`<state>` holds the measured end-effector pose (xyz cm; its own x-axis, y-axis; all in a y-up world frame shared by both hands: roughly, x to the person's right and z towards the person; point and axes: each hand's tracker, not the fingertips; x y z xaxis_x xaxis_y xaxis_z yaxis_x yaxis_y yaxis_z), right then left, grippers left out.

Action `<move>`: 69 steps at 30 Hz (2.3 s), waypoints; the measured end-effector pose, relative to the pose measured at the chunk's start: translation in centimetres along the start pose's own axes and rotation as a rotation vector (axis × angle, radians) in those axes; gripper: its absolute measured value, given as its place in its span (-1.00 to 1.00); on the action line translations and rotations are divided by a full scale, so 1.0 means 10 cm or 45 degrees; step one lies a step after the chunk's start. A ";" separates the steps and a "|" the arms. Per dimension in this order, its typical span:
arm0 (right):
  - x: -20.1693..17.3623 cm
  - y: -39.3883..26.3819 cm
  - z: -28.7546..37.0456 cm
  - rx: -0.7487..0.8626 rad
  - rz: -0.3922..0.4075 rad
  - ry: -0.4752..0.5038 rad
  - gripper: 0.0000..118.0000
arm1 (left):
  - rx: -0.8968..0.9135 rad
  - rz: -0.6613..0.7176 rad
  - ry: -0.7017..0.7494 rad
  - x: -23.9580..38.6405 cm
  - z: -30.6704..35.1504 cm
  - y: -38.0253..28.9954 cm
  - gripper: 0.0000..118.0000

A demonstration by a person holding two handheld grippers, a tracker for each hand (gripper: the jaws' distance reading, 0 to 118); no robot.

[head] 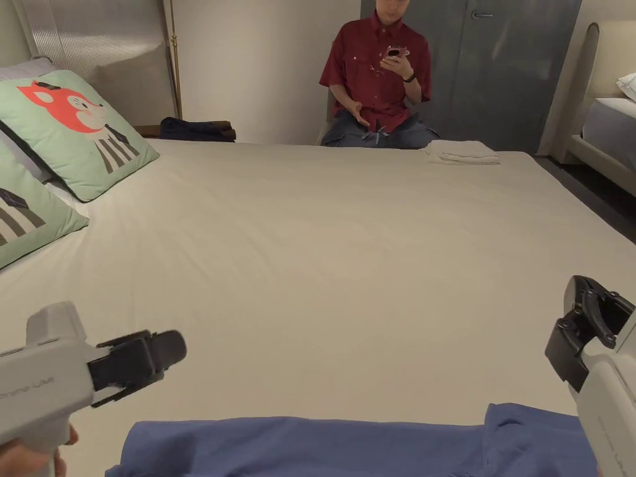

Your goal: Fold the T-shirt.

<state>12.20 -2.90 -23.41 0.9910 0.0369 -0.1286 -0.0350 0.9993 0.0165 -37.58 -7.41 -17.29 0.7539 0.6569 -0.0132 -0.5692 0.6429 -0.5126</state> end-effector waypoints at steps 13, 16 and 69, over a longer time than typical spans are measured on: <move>-0.44 -0.07 -0.04 -0.106 0.065 0.099 -1.00 | -0.427 0.428 -0.136 -1.66 -0.21 -0.26 0.90; -0.50 -0.03 -0.02 -0.108 0.071 0.111 -1.00 | -0.424 0.545 -0.280 -1.65 -0.41 -0.29 0.87; 0.14 -0.12 0.33 -0.097 -0.148 0.056 -1.00 | -0.013 -0.126 0.247 0.49 -1.01 -0.81 0.37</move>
<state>14.05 -4.11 -20.37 0.9823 -0.0807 -0.1688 0.0687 0.9947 -0.0759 -25.97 -13.34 -21.87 0.8555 0.5019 -0.1272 -0.4867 0.6958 -0.5283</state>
